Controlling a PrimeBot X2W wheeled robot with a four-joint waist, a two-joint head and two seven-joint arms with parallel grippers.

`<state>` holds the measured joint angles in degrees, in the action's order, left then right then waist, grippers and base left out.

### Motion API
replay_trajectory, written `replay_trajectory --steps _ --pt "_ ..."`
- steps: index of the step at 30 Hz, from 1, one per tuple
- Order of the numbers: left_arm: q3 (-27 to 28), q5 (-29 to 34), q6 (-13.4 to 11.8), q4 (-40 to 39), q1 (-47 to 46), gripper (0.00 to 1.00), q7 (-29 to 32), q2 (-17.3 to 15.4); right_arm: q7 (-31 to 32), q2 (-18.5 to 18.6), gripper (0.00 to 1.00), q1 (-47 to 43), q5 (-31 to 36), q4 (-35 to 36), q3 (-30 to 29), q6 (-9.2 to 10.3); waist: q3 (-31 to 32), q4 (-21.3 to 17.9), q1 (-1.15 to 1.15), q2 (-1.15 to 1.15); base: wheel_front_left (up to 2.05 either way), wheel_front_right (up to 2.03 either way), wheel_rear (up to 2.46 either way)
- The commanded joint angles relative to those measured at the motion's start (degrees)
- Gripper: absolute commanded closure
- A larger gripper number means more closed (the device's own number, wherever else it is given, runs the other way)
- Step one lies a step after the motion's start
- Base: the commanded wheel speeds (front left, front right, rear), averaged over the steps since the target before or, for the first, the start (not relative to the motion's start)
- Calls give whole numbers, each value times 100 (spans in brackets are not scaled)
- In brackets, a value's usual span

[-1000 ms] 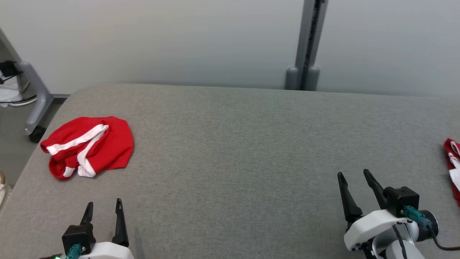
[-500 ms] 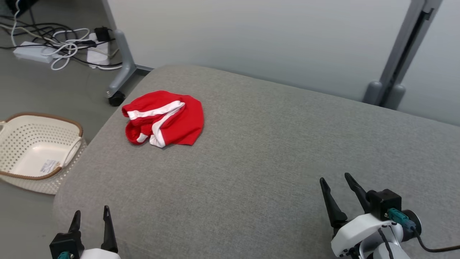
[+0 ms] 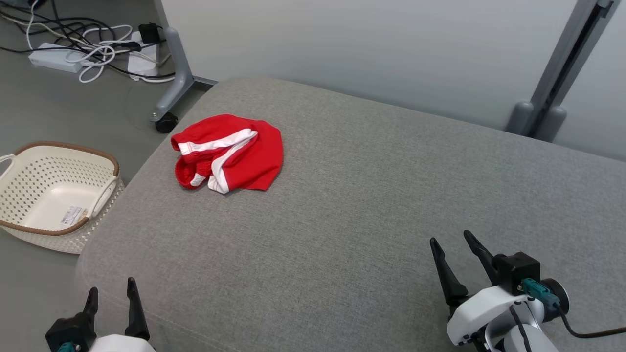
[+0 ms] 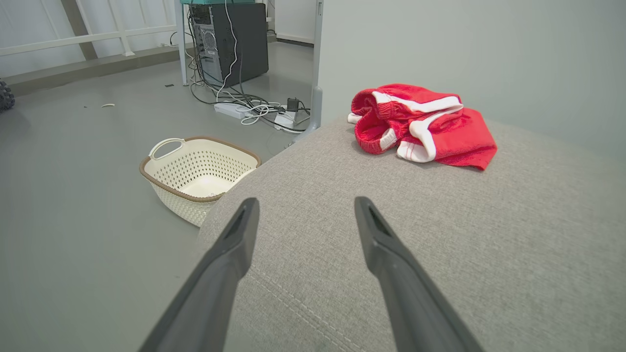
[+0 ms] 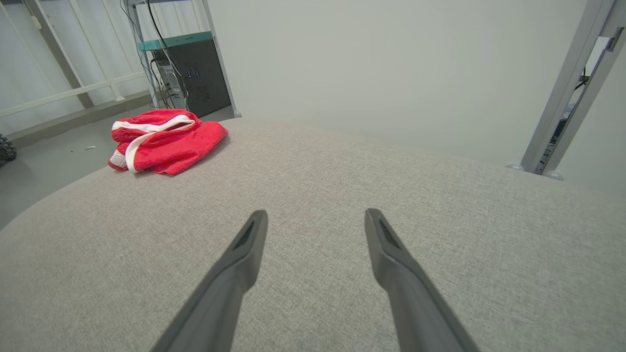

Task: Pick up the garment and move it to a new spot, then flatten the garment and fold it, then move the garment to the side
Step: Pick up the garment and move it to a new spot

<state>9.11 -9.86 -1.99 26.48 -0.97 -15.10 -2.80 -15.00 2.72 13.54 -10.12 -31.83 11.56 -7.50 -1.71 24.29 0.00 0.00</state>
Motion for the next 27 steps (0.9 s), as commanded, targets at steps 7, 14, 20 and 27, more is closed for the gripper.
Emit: replay_trajectory --steps 7,14,20,27 --pt "67 -53 139 367 -732 0 -5 -22 -23 39 0 231 342 7 -164 2 -500 -483 0 0 0 0 0" --pt "215 -84 243 952 -1884 0 -5 -181 -23 57 0 555 788 170 -389 2 -1119 -911 0 0 0 0 0" --pt "322 -30 308 1588 -2886 0 -5 -560 -24 134 0 838 932 401 -413 2 -1592 -1351 0 0 0 0 0" --pt "477 -24 118 2430 -3755 0 -2 -1067 -23 233 0 997 971 604 -484 2 -1966 -1778 0 0 0 0 0"
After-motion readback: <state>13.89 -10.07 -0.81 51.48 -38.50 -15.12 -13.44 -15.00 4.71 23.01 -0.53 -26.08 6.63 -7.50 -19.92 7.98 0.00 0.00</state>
